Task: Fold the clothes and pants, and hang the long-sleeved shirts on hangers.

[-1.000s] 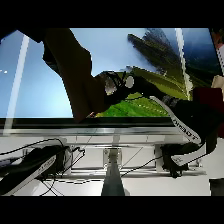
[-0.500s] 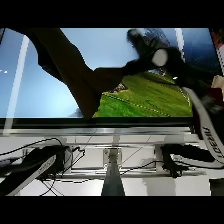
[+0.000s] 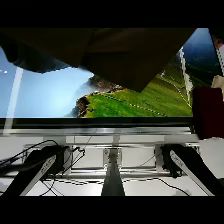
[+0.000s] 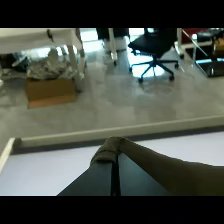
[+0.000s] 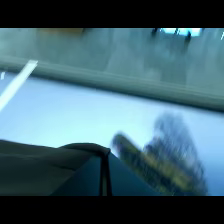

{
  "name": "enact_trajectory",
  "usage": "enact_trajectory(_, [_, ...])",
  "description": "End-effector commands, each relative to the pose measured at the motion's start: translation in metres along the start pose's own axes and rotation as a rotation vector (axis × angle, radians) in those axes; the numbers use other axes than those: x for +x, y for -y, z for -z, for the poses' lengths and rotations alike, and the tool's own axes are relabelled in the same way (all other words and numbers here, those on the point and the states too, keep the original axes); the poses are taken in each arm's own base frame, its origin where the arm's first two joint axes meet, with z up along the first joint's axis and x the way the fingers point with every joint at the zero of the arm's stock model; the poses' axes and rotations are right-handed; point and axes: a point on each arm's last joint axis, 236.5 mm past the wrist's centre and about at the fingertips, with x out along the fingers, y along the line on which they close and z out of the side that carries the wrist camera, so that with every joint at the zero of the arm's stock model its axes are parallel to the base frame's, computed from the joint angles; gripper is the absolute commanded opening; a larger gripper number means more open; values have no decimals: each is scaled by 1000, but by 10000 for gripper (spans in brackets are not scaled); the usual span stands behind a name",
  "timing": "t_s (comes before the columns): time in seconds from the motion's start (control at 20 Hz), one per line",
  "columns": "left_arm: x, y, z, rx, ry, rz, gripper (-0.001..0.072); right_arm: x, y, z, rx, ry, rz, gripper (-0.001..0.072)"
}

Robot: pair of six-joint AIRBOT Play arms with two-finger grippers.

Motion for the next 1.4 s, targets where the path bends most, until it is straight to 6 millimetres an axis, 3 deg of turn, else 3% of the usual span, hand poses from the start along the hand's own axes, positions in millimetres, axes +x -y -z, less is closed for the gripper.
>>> enact_trajectory(0.0, [-29, -9, -25, -10, 85, -24, 14, -83, -5, -64, -33, 238, 34, 8])
enact_trajectory(0.1, [-39, -10, -29, -11, 96, -26, 14, -106, -7, -77, -41, 303, 41, 7])
enact_trajectory(0.2, [-40, -9, -24, -11, 76, -24, 14, -110, -7, -79, -43, 310, 42, 7])
enact_trajectory(0.3, [-28, -7, -12, -11, 30, -17, 14, -93, -4, -72, -39, 277, 42, 8])
enact_trajectory(0.4, [4, 1, 20, -16, -66, 5, 14, -50, 2, -50, -25, 175, 36, 8])
enact_trajectory(0.6, [99, 25, 141, -16, -366, 55, 14, 73, 20, 34, 18, -107, 23, 8])
enact_trajectory(0.75, [175, 49, 245, -12, -534, 91, 15, 162, 33, 125, 56, -320, 17, 9])
enact_trajectory(0.85, [216, 68, 298, -18, -555, 115, 15, 213, 41, 187, 79, -421, 22, 9])
enact_trajectory(0.95, [247, 85, 325, -15, -506, 129, 14, 250, 49, 233, 94, -461, 35, 9])
enact_trajectory(1.0, [258, 93, 327, -14, -466, 136, 15, 263, 52, 249, 99, -468, 41, 9])
enact_trajectory(1.2, [272, 107, 333, -12, -412, 150, 35, 289, 58, 286, 111, -484, 57, 31])
enact_trajectory(1.25, [270, 107, 337, -11, -430, 151, 227, 289, 61, 289, 114, -492, 61, 267])
enact_trajectory(1.3, [267, 103, 344, -12, -465, 147, 561, 287, 64, 291, 124, -500, 67, 473])
enact_trajectory(1.35, [261, 97, 354, -35, -519, 135, 713, 282, 69, 295, 137, -525, 73, 487])
